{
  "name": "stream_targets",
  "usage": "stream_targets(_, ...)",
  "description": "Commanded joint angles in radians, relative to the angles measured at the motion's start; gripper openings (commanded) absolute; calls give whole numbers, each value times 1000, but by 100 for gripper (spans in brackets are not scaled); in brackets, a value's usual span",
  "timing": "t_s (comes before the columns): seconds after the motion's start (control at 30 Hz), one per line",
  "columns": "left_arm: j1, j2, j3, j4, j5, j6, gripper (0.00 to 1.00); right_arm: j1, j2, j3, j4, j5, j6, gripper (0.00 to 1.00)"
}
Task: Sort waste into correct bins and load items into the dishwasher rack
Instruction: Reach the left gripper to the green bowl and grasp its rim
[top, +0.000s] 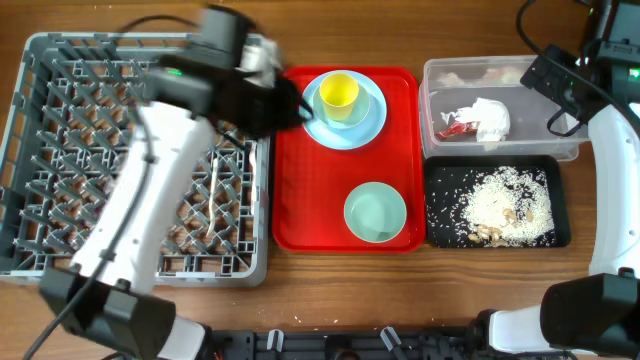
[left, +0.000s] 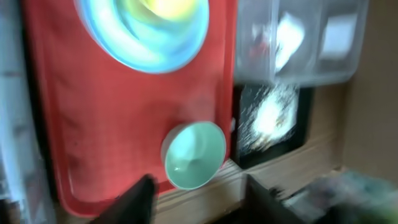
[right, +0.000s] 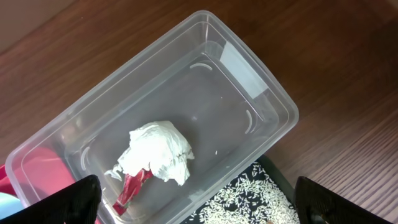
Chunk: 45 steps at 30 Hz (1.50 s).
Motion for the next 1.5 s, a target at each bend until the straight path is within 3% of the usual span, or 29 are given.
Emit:
stream_targets(0.0, -225, 20, -42, 32, -251, -34, 41, -4, 12, -3, 4, 16, -6, 100)
stream_targets(0.13, -465, 82, -109, 136, -307, -46, 40, -4, 12, -3, 4, 16, -6, 100)
stream_targets(0.3, -670, 248, -150, 224, -456, -105, 39, -4, 12, -3, 4, 16, -5, 100)
stream_targets(0.4, -710, 324, -150, 241, -479, -105, 39, -4, 12, -3, 4, 16, -5, 100)
stream_targets(0.67, -727, 410, -150, 250, -537, -106, 25, -4, 12, -3, 4, 16, -5, 100)
stream_targets(0.8, -726, 410, -150, 259, -540, -106, 4, -4, 12, -3, 4, 16, -6, 100)
stream_targets(0.83, -724, 410, -150, 260, -540, -105, 4, -4, 12, -3, 4, 16, -6, 100)
stream_targets(1.03, -672, 354, -144, 256, -540, -105, 4, -4, 12, -3, 4, 16, -5, 100)
stream_targets(1.07, -668, 359, -145, 248, -539, -105, 11, -4, 12, -3, 4, 16, -5, 100)
stream_targets(1.1, -668, 359, -148, 241, -539, -105, 27, -4, 12, -3, 4, 16, -5, 100)
stream_targets(1.17, -668, 360, -150, 228, -539, -105, 40, -4, 12, -3, 4, 16, -6, 100)
stream_targets(1.37, -598, 215, -140, 199, -549, -105, 40, -4, 12, -3, 4, 16, -6, 100)
stream_targets(1.47, -546, 199, -146, 124, -664, -105, 40, -4, 12, -3, 4, 16, -6, 100)
